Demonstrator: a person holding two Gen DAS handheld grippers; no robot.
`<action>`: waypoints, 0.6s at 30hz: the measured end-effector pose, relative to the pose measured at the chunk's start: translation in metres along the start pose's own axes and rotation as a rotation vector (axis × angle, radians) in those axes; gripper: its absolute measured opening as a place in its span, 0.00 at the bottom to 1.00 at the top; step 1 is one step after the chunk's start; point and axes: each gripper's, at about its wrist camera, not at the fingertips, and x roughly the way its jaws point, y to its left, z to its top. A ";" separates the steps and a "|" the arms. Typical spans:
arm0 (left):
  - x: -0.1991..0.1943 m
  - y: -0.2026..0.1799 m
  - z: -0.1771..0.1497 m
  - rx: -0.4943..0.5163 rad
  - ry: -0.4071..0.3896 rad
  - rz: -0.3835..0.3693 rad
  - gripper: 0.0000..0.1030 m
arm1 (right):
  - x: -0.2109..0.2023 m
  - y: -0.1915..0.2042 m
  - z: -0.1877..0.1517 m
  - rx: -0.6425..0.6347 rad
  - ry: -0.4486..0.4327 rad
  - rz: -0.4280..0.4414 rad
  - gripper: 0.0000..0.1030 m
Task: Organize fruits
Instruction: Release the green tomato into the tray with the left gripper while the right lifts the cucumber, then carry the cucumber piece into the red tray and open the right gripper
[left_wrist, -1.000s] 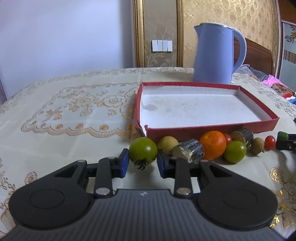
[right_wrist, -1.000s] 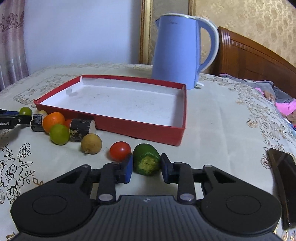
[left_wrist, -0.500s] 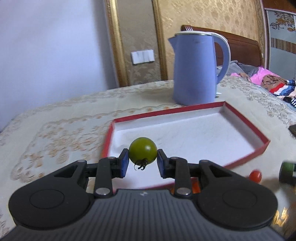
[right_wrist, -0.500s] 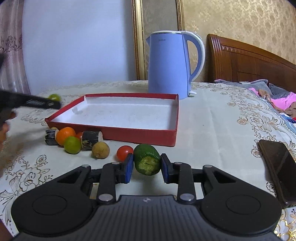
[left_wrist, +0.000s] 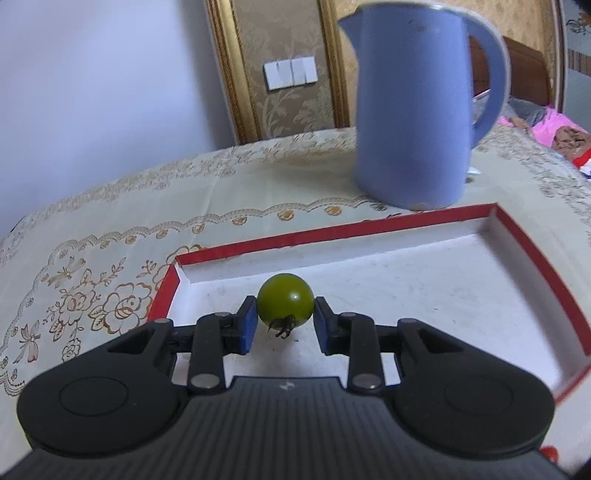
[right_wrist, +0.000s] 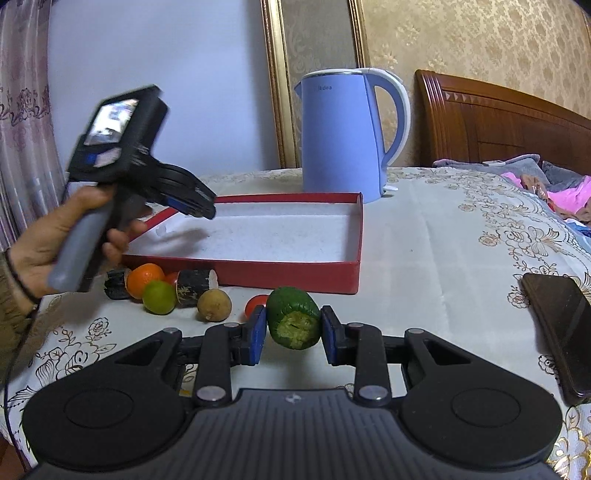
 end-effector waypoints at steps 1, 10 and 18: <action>0.004 0.000 0.001 -0.001 0.005 0.001 0.29 | 0.000 0.000 0.000 0.003 -0.001 0.003 0.30; -0.013 -0.002 -0.009 0.032 -0.038 0.060 0.57 | 0.001 0.006 0.005 -0.002 -0.007 0.005 0.30; -0.080 0.033 -0.053 -0.071 -0.115 0.105 0.90 | 0.009 0.015 0.017 -0.029 -0.013 -0.006 0.30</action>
